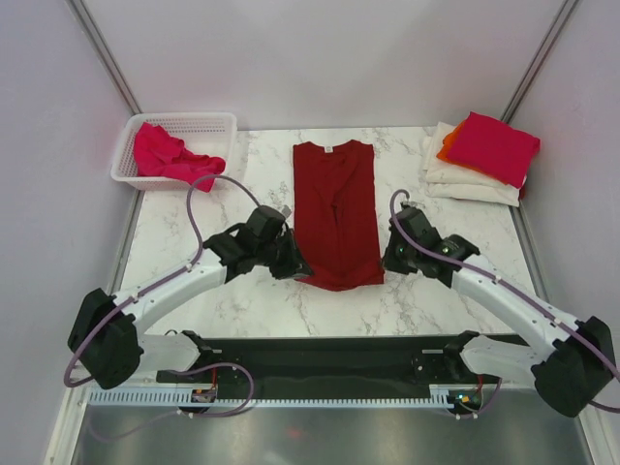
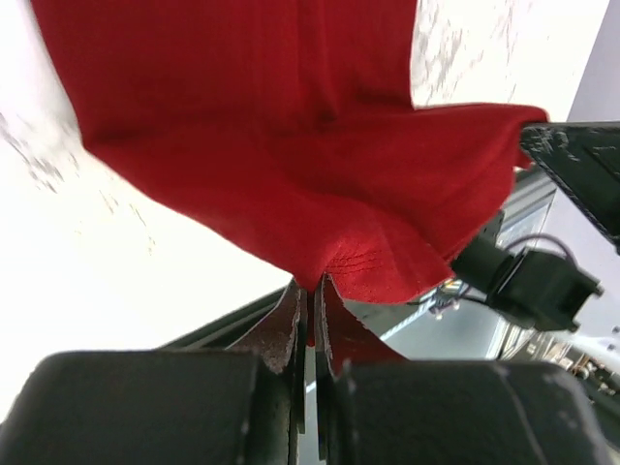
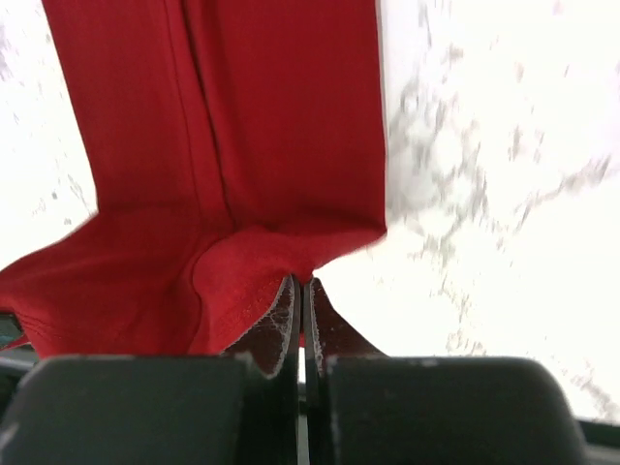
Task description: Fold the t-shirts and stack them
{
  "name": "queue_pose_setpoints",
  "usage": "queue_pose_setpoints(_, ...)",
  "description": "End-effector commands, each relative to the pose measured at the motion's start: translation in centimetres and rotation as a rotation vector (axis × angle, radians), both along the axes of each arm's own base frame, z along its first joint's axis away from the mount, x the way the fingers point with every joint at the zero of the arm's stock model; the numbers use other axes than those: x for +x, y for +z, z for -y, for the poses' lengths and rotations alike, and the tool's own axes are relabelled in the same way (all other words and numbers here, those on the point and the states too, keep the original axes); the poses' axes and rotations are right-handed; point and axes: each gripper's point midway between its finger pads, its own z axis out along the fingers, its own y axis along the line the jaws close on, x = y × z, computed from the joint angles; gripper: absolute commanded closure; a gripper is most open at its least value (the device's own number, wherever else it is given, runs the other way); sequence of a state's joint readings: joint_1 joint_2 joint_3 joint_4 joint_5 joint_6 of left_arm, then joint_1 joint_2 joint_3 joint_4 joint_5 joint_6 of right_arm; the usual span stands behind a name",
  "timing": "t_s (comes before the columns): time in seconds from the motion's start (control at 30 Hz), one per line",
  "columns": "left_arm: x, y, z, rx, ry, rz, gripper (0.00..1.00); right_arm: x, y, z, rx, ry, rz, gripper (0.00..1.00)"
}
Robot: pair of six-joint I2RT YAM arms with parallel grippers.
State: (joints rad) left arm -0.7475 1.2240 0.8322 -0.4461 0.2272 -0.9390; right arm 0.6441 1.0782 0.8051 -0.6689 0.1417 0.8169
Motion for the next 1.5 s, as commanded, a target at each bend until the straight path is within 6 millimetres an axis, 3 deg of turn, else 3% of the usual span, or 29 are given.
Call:
queue_pose_setpoints(0.0,3.1,1.5,0.1,0.006,-0.057,0.046,0.98,3.8,2.6,-0.9,-0.034,0.123,0.075,1.0)
queue_pose_setpoints(0.07,5.0,2.9,0.2,-0.02,-0.053,0.069,0.98,5.5,2.8,-0.5,-0.041,0.109,0.074,1.0)
queue_pose_setpoints(0.2,8.2,3.3,-0.3,0.0,-0.061,0.092,0.98,9.2,3.8,-0.3,-0.043,0.108,0.098,1.0)
queue_pose_setpoints(0.23,8.8,3.2,-0.6,0.012,-0.057,0.093,0.98,10.0,3.1,0.1,-0.051,0.094,0.079,1.0)
queue_pose_setpoints(0.47,13.6,2.1,-2.0,0.117,-0.019,0.107,0.98,14.5,3.1,0.3,-0.065,0.087,0.08,1.0)
queue_pose_setpoints(0.7,16.2,-0.4,-2.5,0.172,-0.026,0.07,0.98,16.9,1.8,0.3,-0.056,0.094,0.043,1.0)
queue_pose_setpoints(0.87,18.1,-0.8,-2.7,0.185,-0.013,0.072,0.98,18.6,1.2,0.3,-0.055,0.093,0.033,1.0)
queue_pose_setpoints(1.03,20.1,-2.2,-3.1,0.205,0.003,0.051,0.97,20.3,-1.3,0.4,-0.066,0.085,-0.018,1.0)
queue_pose_setpoints(1.07,21.1,-2.5,-3.0,0.209,0.001,0.053,0.93,21.3,-0.7,0.2,-0.054,0.083,-0.001,0.98)
queue_pose_setpoints(1.1,21.7,-2.8,-3.0,0.215,0.008,0.047,0.91,22.0,-2.1,0.6,-0.057,0.07,-0.03,0.91)
queue_pose_setpoints(1.13,22.3,-3.2,-3.5,0.231,0.02,0.038,0.86,22.7,-2.3,0.7,-0.052,0.054,-0.036,0.58)
queue_pose_setpoints(1.17,23.7,-3.5,-3.3,0.232,0.017,0.038,0.65,24.0,-1.3,1.0,-0.059,0.032,-0.02,0.46)
queue_pose_setpoints(1.2,24.3,-3.7,-3.6,0.246,0.026,0.025,0.54,24.9,-2.3,1.6,-0.068,0.015,-0.04,0.37)
queue_pose_setpoints(1.23,26.2,-2.1,-3.9,0.236,0.048,0.061,0.47,25.6,-2.0,2.0,-0.067,0.002,-0.036,0.3)
queue_pose_setpoints(1.27,26.2,-2.5,-4.3,0.256,0.05,0.026,0.36,26.6,-0.6,2.3,-0.068,-0.011,-0.014,0.29)
queue_pose_setpoints(1.33,27.4,-2.6,-5.0,0.275,0.064,0.014,0.28,27.4,0.6,3.2,-0.065,-0.031,0.004,0.27)
queue_pose_setpoints(1.37,28.1,-0.9,-5.1,0.278,0.064,0.04,0.24,27.7,1.9,3.4,-0.067,-0.038,0.026,0.27)
queue_pose_setpoints(1.47,28.8,1.4,-5.6,0.293,0.068,0.091,0.22,26.6,5.1,4.2,-0.082,-0.046,0.088,0.26)
